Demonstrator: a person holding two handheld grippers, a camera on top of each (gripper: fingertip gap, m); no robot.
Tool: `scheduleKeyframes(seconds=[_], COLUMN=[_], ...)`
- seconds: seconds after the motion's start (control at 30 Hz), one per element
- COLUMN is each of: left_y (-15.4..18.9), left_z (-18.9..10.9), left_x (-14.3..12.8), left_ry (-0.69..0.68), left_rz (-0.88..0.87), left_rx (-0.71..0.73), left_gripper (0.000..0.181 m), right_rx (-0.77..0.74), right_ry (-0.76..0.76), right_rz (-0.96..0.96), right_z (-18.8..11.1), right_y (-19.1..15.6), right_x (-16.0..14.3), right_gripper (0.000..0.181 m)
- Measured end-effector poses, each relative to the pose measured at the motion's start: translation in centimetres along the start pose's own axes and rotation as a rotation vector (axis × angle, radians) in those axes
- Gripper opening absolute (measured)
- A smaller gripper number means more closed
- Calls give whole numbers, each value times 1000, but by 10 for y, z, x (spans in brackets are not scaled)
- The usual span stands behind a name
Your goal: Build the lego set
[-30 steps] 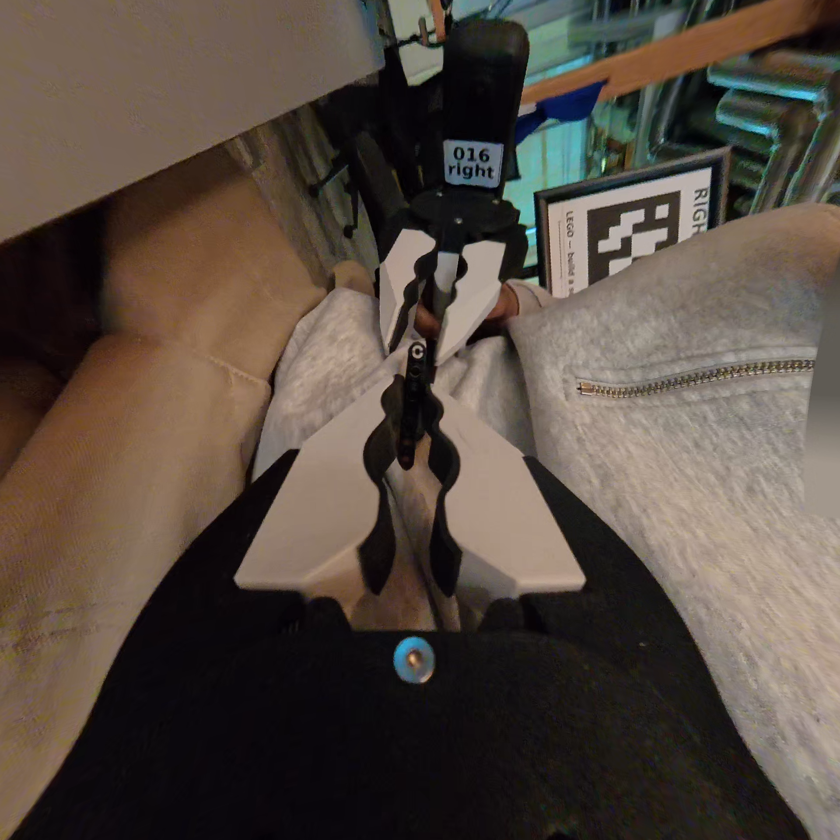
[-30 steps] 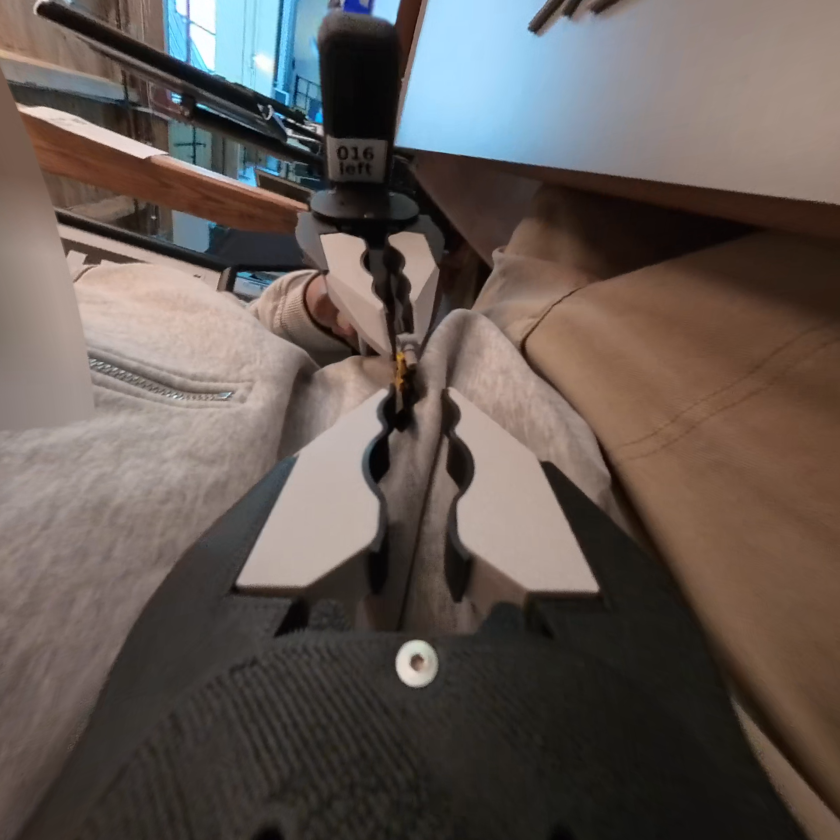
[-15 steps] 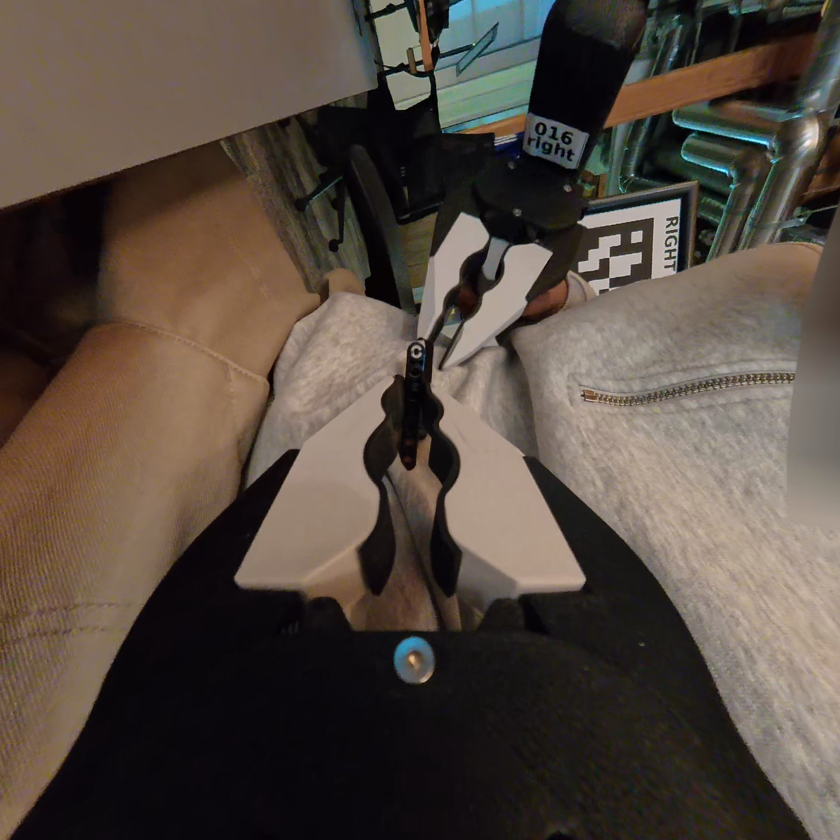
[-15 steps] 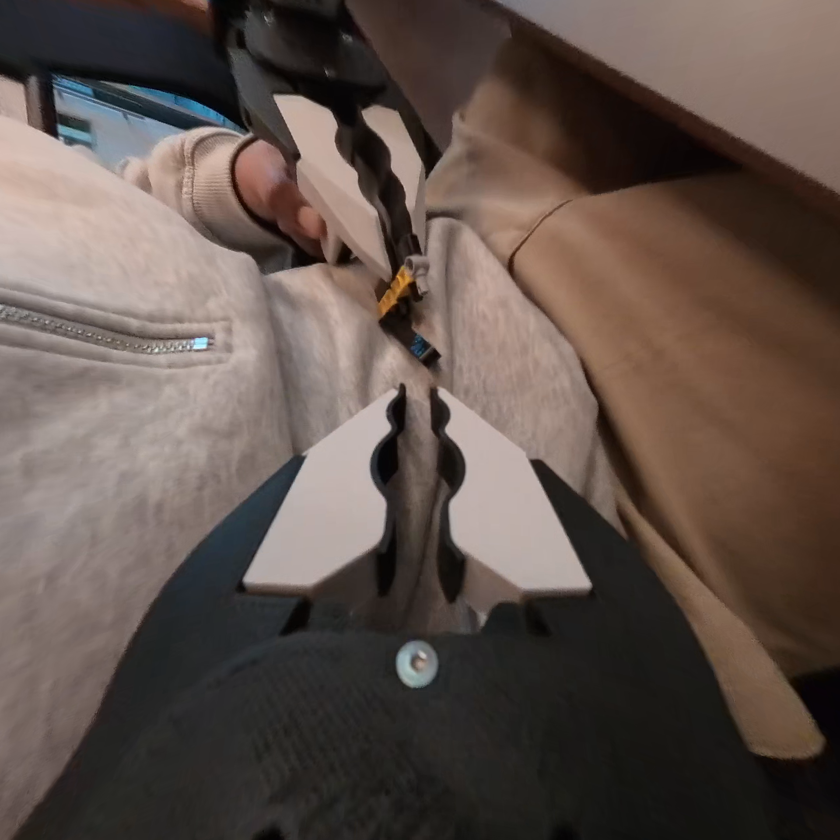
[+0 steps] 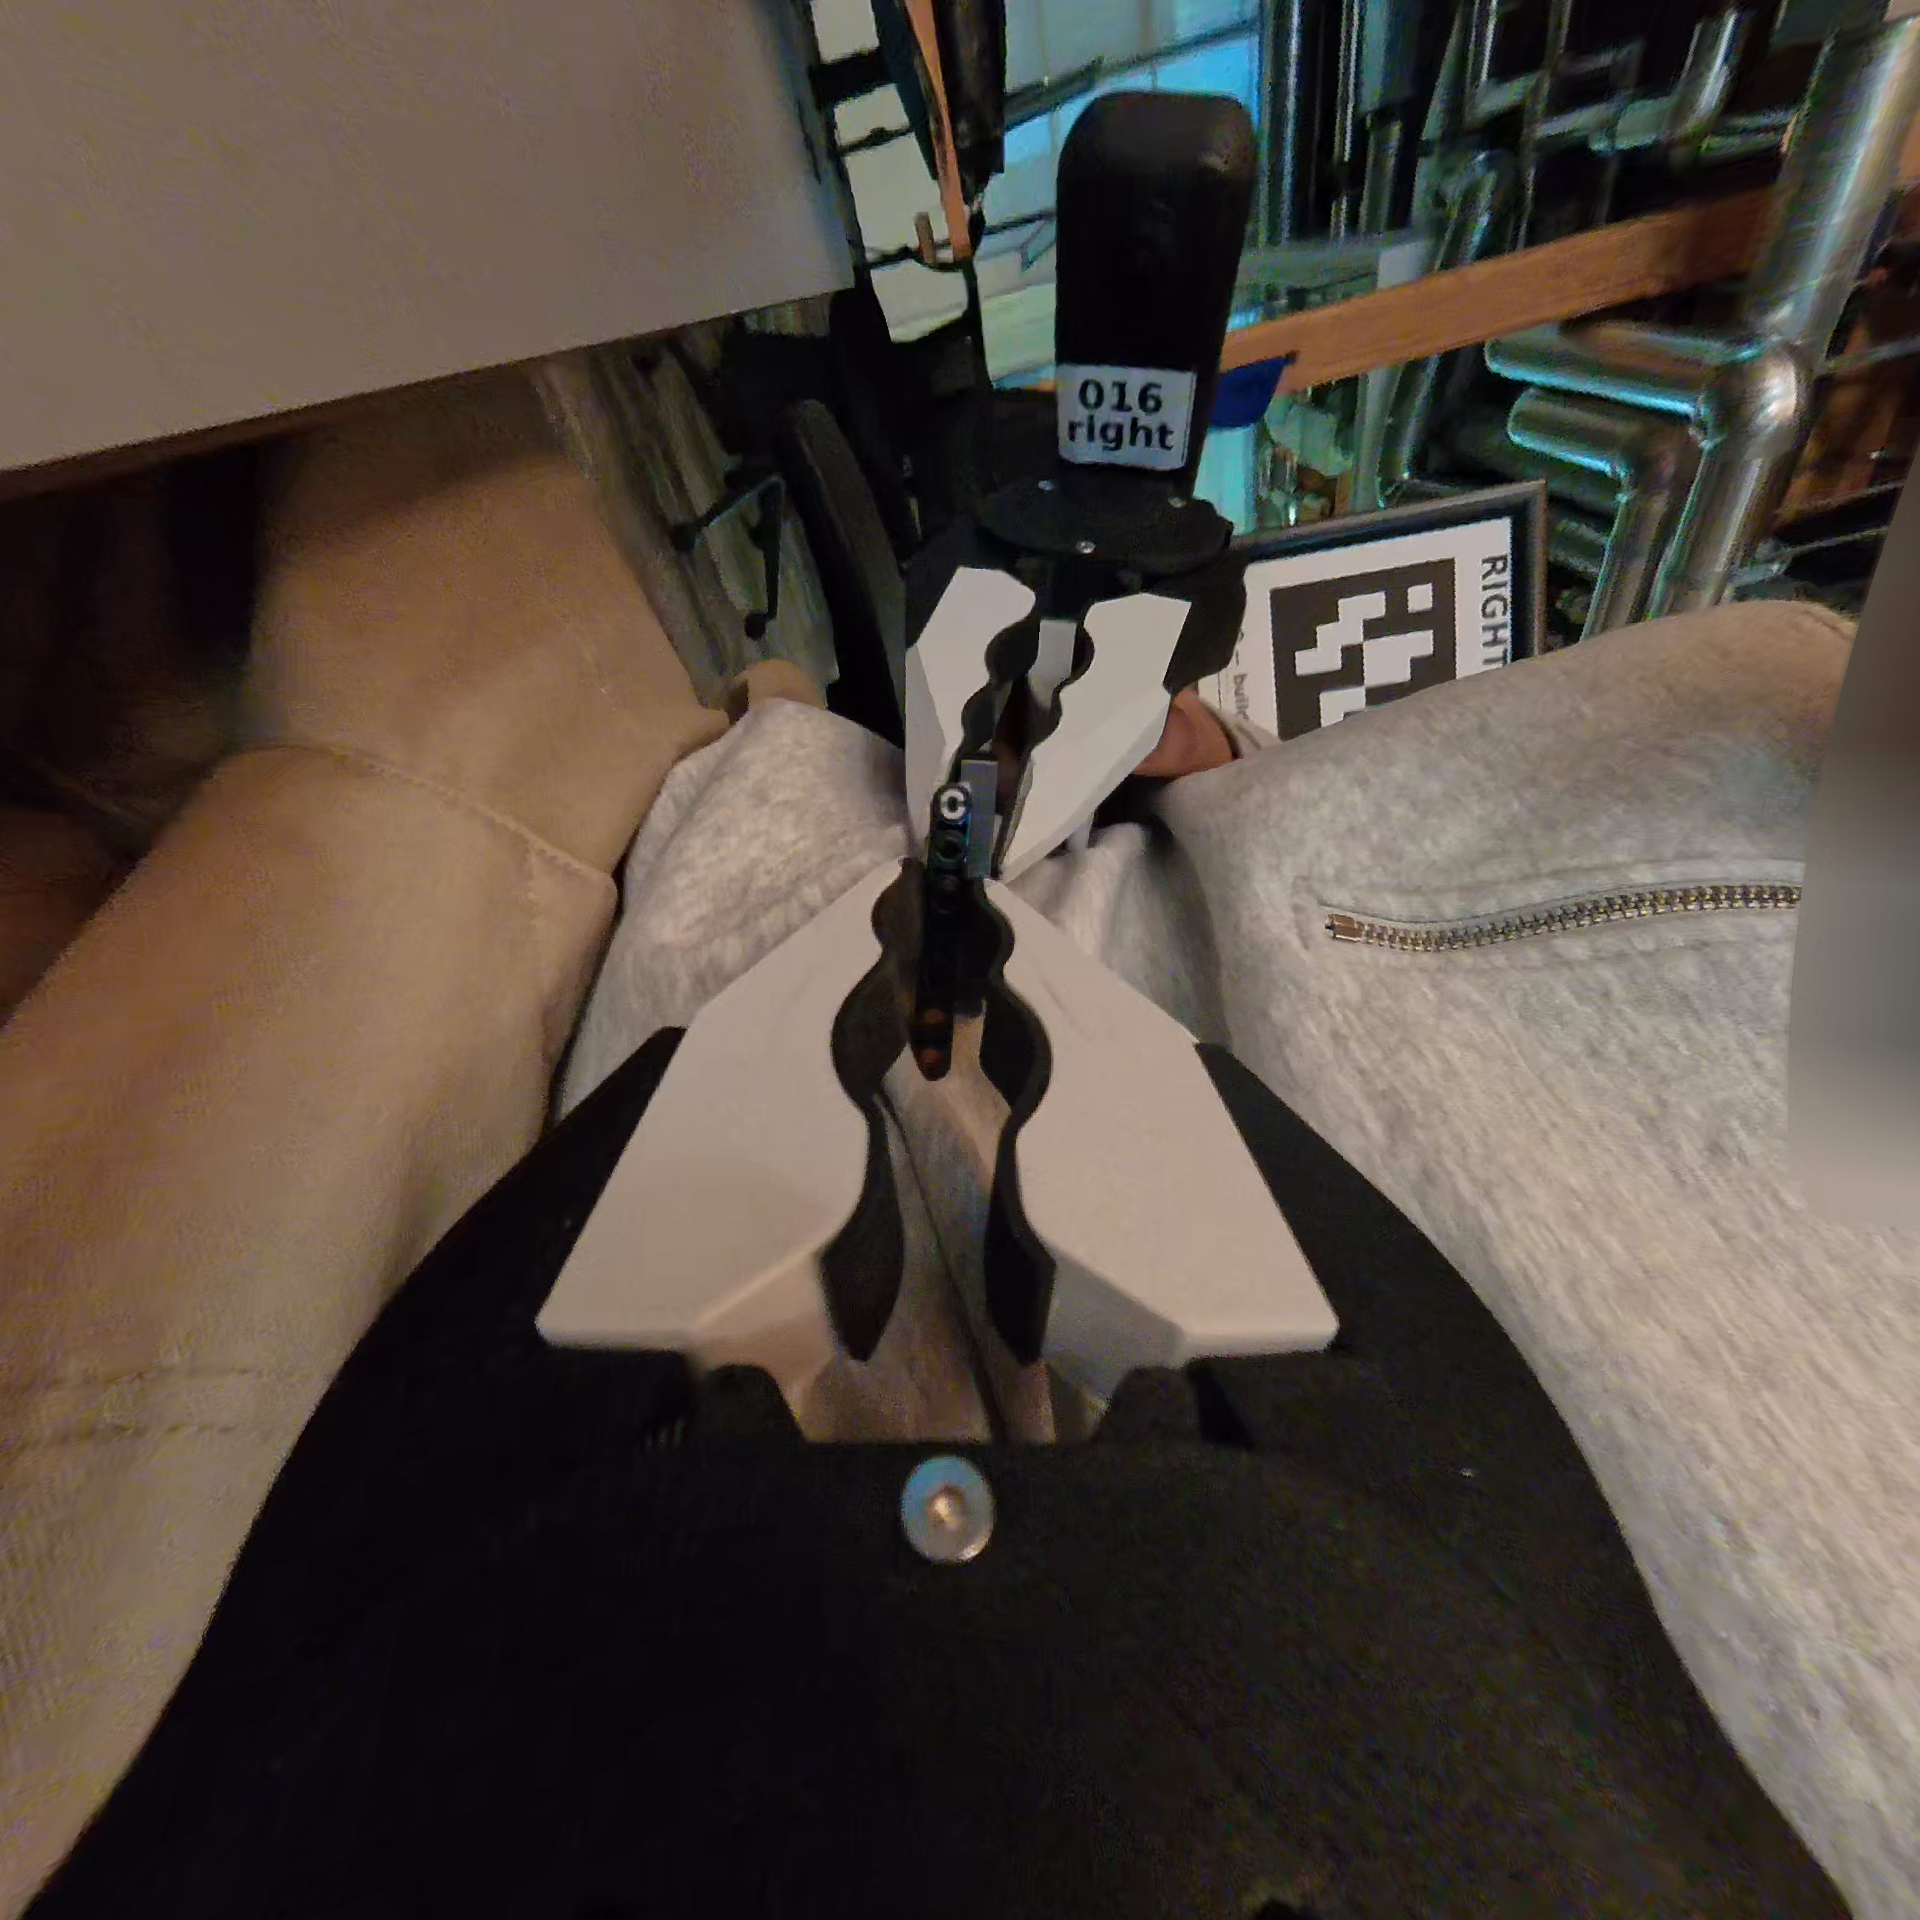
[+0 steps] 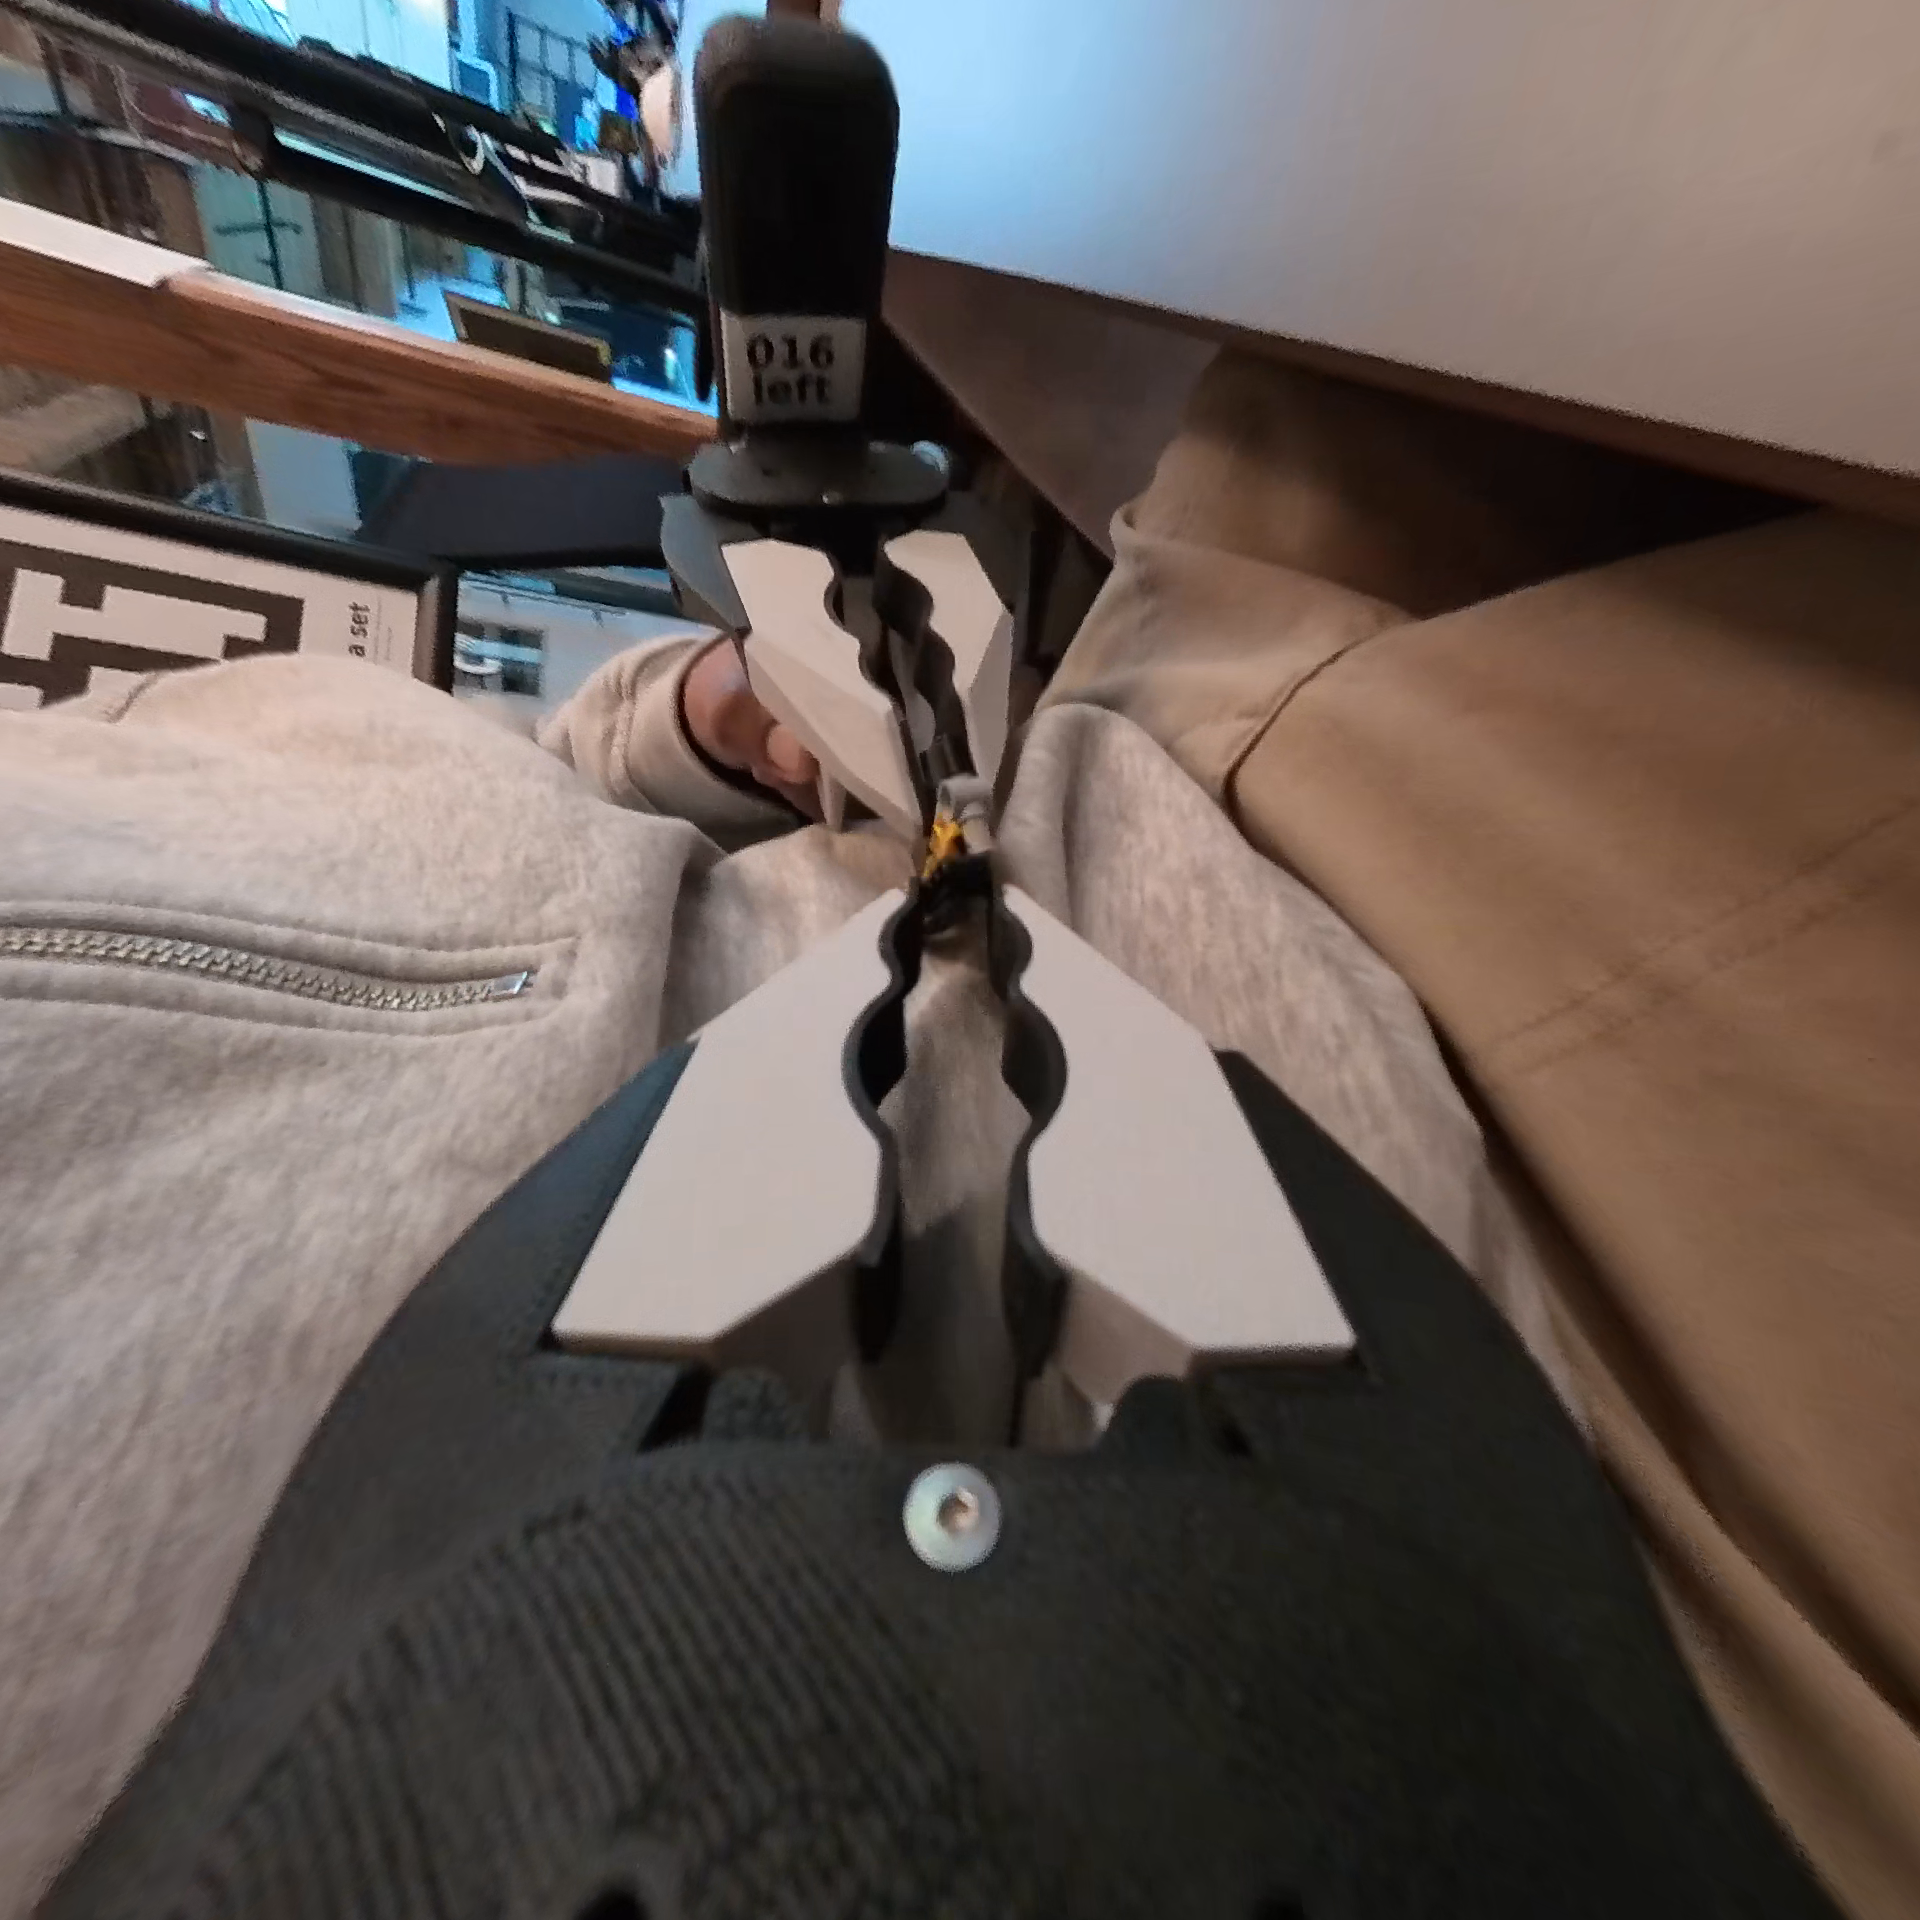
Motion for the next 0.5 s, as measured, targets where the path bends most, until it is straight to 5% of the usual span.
scheduleKeyframes(seconds=[0.5], left_y=[-2], left_z=[-20], left_x=[15], left_ry=[239], left_rz=[-16], left_rx=[-20], left_gripper=[7], right_rx=[67], right_ry=[123], right_rz=[-45], right_z=[-1], right_y=[-3], right_x=[24], right_gripper=[5])
Point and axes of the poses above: each gripper's, where its closed fingertips meet, z out along the fingers, x out of its top, y = z × x across the jaws, the point moved 2 cm from there along -z, back along the fingers, and after that the axes turned 4 degrees about -y, right-handed, at the moved point
